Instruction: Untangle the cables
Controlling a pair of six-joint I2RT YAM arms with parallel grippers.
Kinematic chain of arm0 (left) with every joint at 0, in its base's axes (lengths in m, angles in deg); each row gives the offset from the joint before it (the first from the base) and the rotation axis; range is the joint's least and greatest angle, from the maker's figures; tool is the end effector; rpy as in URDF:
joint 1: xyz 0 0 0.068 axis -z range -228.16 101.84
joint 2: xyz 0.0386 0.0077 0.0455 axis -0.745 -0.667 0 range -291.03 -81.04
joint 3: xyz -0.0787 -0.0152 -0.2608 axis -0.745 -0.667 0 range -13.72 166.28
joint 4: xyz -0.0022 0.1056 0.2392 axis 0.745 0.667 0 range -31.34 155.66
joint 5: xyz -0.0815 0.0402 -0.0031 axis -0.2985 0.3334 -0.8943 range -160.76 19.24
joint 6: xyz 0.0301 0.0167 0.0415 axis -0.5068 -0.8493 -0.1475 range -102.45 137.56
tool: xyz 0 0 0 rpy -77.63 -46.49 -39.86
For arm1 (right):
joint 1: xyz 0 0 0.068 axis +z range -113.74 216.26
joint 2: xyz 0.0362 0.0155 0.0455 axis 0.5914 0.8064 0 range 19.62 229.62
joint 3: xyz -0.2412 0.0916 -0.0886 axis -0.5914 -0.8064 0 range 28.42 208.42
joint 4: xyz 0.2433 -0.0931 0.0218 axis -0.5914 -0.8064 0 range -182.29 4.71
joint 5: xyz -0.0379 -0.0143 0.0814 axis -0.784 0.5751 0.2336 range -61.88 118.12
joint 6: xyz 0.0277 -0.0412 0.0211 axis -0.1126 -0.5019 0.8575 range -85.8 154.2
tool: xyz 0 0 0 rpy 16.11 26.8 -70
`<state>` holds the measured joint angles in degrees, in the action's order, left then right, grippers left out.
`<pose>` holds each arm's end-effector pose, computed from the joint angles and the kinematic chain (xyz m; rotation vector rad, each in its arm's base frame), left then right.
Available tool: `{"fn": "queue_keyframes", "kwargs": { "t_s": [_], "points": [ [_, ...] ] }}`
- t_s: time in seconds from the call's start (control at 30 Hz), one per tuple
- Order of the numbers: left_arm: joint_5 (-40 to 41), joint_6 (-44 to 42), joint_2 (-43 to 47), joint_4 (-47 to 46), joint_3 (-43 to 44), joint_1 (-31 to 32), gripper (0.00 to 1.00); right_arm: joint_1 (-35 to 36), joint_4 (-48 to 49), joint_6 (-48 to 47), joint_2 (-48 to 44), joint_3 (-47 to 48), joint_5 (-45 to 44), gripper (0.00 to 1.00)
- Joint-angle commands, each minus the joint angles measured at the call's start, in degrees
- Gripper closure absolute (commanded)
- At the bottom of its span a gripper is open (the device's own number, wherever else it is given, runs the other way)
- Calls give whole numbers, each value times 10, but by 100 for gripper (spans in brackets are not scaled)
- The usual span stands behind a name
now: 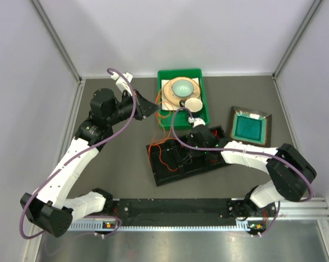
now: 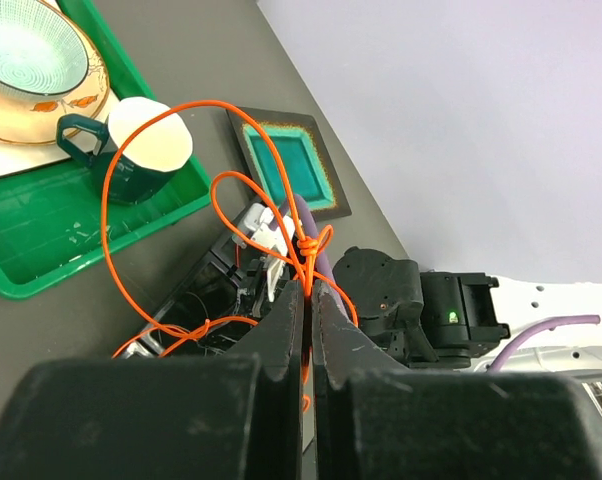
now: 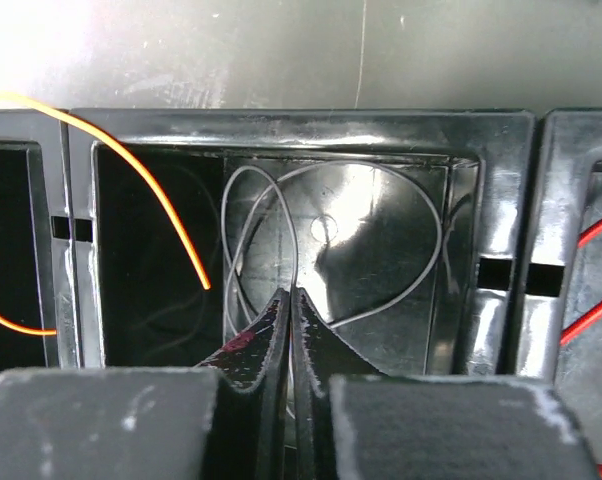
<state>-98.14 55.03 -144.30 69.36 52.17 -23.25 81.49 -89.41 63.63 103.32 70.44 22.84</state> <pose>0.2178 -0.1192 0.4057 0.1826 1.8432 -1.1925 0.2068 0.2038 0.1793 -0.2888 2.4102 0.5086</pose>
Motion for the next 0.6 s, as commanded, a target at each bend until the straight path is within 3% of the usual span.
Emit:
{"fn": "queue_keyframes", "kwargs": {
  "t_s": [0.0, 0.07, 0.13, 0.27, 0.43, 0.57],
  "points": [
    [3, -6, 5, -22, 14, 1, 100, 6, 13, -7, -39, 0, -22, 91],
    [3, -6, 2, -23, 12, 0, 100, 7, 20, -4, -67, -9, -30, 74],
    [-4, 1, -5, -25, 2, 1, 100, 6, 18, -5, -110, -11, -44, 69],
    [-28, 24, -17, -41, -16, 1, 100, 6, -4, -9, -171, -8, -68, 48],
    [-51, 67, -27, -89, -35, 4, 100, 6, -8, -4, -223, -7, -82, 34],
    [-64, 95, -34, -132, -14, 11, 100, 6, 31, -4, -249, -18, -54, 30]
  ]
}}
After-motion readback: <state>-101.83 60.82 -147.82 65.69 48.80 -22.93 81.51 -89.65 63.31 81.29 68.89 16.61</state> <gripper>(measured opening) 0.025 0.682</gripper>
